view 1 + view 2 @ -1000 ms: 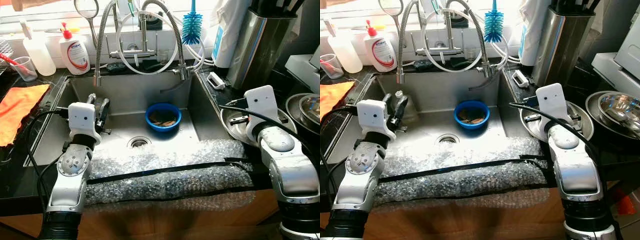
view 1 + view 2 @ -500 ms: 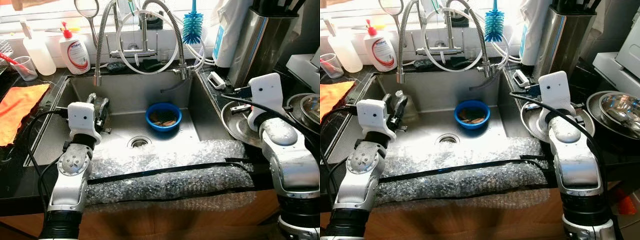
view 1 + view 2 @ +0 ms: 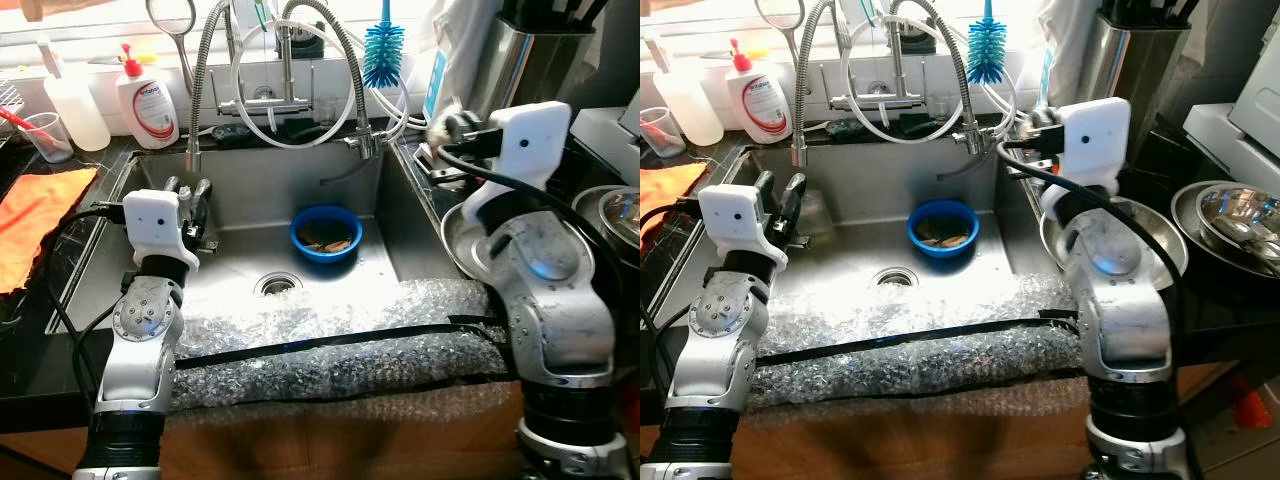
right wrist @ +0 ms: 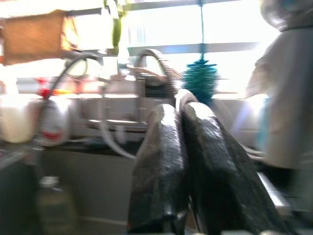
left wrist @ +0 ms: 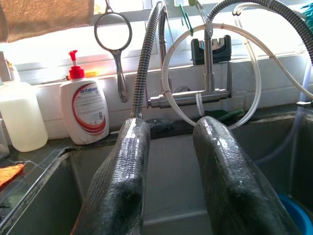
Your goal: Kitchen organization
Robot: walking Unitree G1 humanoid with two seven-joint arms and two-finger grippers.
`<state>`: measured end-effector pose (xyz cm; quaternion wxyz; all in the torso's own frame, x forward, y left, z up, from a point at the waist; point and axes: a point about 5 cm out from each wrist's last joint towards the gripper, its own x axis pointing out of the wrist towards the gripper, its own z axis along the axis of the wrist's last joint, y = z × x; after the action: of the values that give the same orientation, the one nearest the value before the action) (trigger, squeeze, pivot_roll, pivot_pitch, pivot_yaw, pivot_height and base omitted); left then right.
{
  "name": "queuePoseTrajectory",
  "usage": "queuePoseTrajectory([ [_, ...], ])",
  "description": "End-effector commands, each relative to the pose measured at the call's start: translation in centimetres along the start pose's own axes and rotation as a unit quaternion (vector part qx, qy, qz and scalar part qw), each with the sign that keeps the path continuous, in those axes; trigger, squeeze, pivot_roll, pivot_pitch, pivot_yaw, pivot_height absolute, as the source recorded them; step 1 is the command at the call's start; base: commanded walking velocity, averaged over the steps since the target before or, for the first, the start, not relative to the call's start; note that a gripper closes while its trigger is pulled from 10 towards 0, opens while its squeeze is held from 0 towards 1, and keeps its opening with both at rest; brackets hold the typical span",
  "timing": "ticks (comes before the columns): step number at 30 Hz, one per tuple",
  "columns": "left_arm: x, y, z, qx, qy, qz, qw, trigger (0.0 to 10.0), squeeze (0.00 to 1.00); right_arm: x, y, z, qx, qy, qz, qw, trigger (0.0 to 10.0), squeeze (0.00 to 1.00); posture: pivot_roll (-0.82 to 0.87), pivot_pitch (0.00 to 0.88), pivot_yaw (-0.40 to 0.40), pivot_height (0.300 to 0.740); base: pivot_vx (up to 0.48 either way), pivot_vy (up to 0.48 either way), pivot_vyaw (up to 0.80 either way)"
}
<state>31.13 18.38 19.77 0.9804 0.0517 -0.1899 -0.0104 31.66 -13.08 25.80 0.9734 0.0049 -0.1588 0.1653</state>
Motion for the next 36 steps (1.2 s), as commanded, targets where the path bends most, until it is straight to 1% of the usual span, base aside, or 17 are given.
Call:
queuePoseTrajectory([
  [1,0.0,0.1,0.6,0.008,-0.009,0.001,1.0,10.0,0.0,0.1,0.3,-0.1,0.012,-0.012,0.02,1.0,10.0,0.0,-0.08,0.0,0.024,0.74,0.0,0.0,0.0],
  [2,0.1,0.3,0.7,0.01,-0.01,0.005,1.0,10.0,0.0,0.4,0.7,-1.1,0.031,-0.009,0.03,0.999,10.0,0.0,-0.07,0.0,0.021,0.74,0.0,0.0,0.0],
  [3,0.2,0.3,0.7,0.01,-0.011,0.006,1.0,10.0,0.0,0.6,0.7,-1.3,0.038,-0.009,0.032,0.999,10.0,0.0,-0.07,0.0,0.021,0.74,0.0,0.0,0.0],
  [4,0.1,0.4,0.7,0.01,-0.01,0.007,1.0,10.0,0.0,0.8,1.2,-1.8,0.055,-0.008,0.051,0.997,10.0,0.0,-0.07,0.0,0.024,0.74,0.0,0.0,0.0],
  [8,-0.1,0.2,0.5,0.007,-0.003,0.001,1.0,10.0,0.0,1.1,1.4,-2.6,0.07,0.003,0.055,0.996,10.0,0.0,-0.07,0.0,0.026,0.74,0.0,0.0,0.0],
  [9,-0.3,-0.3,0.3,0.008,0.002,-0.016,1.0,10.0,0.0,1.4,1.4,-3.4,0.08,0.013,0.056,0.995,10.0,0.0,-0.07,0.0,0.027,0.74,0.0,0.0,0.0],
  [11,-0.2,-0.7,0.2,0.007,0.003,-0.024,1.0,10.0,0.0,2.0,1.6,-4.1,0.092,0.019,0.061,0.994,10.0,0.0,-0.07,0.0,0.03,0.74,0.0,0.0,0.0],
  [12,0.1,-0.8,0.3,0.006,0.0,-0.024,1.0,10.0,0.0,2.6,2.0,-4.3,0.093,0.023,0.071,0.993,10.0,0.0,-0.07,0.0,0.031,0.74,0.0,0.0,0.0],
  [15,0.1,-0.8,0.3,0.005,0.001,-0.023,1.0,10.0,0.0,3.2,2.2,-4.6,0.098,0.028,0.08,0.992,10.0,0.0,-0.07,0.0,0.031,0.74,0.0,0.0,0.0],
  [17,0.1,-0.9,0.2,0.005,0.002,-0.023,1.0,10.0,0.0,3.6,2.2,-5.0,0.107,0.038,0.081,0.99,10.0,0.0,-0.07,0.0,0.029,0.74,0.0,0.0,0.0],
  [20,0.0,-1.0,0.0,0.004,0.009,-0.027,1.0,10.0,0.0,4.4,2.8,-6.9,0.117,0.085,0.088,0.986,10.0,0.0,-0.06,0.0,0.023,0.74,0.0,0.0,0.0],
  [22,0.0,-1.0,0.0,0.004,0.01,-0.028,1.0,10.0,0.0,4.5,2.8,-7.2,0.115,0.091,0.089,0.985,10.0,0.0,-0.06,0.0,0.023,0.74,0.0,0.0,0.0],
  [26,-0.1,-0.9,-0.1,0.003,0.013,-0.028,1.0,10.0,0.0,5.2,2.6,-8.2,0.112,0.126,0.073,0.983,10.0,0.0,-0.06,0.0,0.022,0.74,0.0,0.0,0.0],
  [30,-0.1,-1.0,-0.1,0.003,0.014,-0.029,0.999,10.0,0.0,5.7,2.8,-8.1,0.114,0.121,0.082,0.983,10.0,0.0,-0.06,0.0,0.021,0.74,0.0,0.0,0.0],
  [33,-0.1,-1.0,-0.1,0.002,0.015,-0.028,0.999,10.0,0.0,6.0,2.7,-8.5,0.115,0.141,0.076,0.981,10.0,0.0,-0.06,0.0,0.021,0.74,0.0,0.0,0.0],
  [34,-0.2,-1.0,-0.1,0.002,0.016,-0.028,0.999,10.0,0.0,5.9,2.6,-9.2,0.1,0.17,0.065,0.978,10.0,0.0,-0.06,0.0,0.02,0.74,0.0,0.0,0.0],
  [36,-0.2,-1.1,-0.1,0.002,0.017,-0.031,0.999,10.0,0.0,5.8,2.3,-10.0,0.096,0.198,0.048,0.974,10.0,0.0,-0.05,0.0,0.02,0.74,0.0,0.0,0.0],
])
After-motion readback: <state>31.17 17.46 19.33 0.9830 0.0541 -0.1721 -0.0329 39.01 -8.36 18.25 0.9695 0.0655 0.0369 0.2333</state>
